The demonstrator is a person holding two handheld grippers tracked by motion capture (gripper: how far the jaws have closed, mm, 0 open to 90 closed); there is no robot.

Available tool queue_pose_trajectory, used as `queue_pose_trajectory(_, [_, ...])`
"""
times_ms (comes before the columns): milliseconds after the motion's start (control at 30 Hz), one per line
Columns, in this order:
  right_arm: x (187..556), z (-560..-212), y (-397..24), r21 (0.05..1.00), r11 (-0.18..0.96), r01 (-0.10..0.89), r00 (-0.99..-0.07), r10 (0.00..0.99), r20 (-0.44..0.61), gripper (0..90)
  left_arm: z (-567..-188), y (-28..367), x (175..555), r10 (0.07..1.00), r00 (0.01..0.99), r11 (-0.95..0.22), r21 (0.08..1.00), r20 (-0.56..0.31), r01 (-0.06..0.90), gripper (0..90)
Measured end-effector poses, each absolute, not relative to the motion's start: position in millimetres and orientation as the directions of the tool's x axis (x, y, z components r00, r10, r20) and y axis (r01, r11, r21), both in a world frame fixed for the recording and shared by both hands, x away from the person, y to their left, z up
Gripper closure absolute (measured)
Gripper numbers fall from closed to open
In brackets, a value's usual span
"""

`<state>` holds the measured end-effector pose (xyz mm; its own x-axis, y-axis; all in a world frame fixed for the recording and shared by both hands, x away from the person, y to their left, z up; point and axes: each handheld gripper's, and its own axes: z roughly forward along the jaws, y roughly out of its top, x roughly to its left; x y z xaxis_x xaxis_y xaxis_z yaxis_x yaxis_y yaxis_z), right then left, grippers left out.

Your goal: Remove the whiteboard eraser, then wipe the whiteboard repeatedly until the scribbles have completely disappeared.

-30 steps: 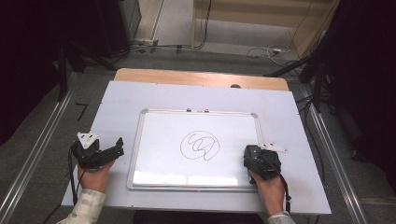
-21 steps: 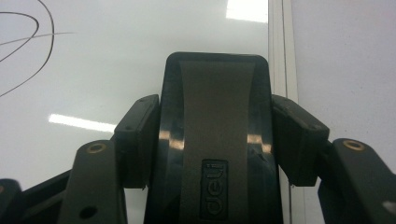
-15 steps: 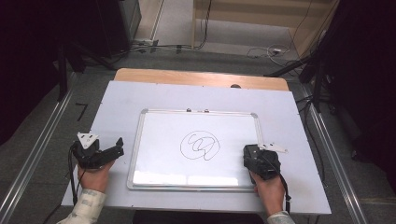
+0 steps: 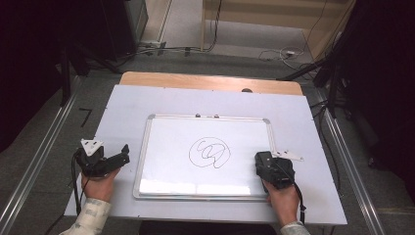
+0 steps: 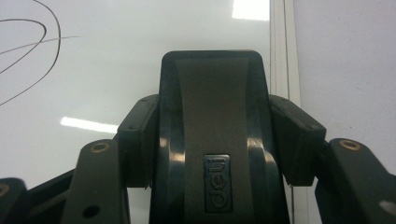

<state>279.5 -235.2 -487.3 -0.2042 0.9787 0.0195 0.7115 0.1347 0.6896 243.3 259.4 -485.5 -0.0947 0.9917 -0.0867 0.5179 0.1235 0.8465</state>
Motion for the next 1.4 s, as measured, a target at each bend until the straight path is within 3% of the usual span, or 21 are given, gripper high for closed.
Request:
queue_pose_trajectory(167, [273.6,-474.0,-234.0,0.731,0.134,0.669,-0.219,0.976,0.02,38.5,-486.2,259.7,243.5,0.992,-0.096,0.125,0.845,-0.087,0.52,1.9])
queue_pose_trajectory(1400, [275.6,-469.3,-217.6,0.743,0.157,0.651,-0.271,0.962,0.034,38.5,-485.1,261.3,241.0,0.991,-0.101,0.126,0.849,-0.086,0.514,1.9])
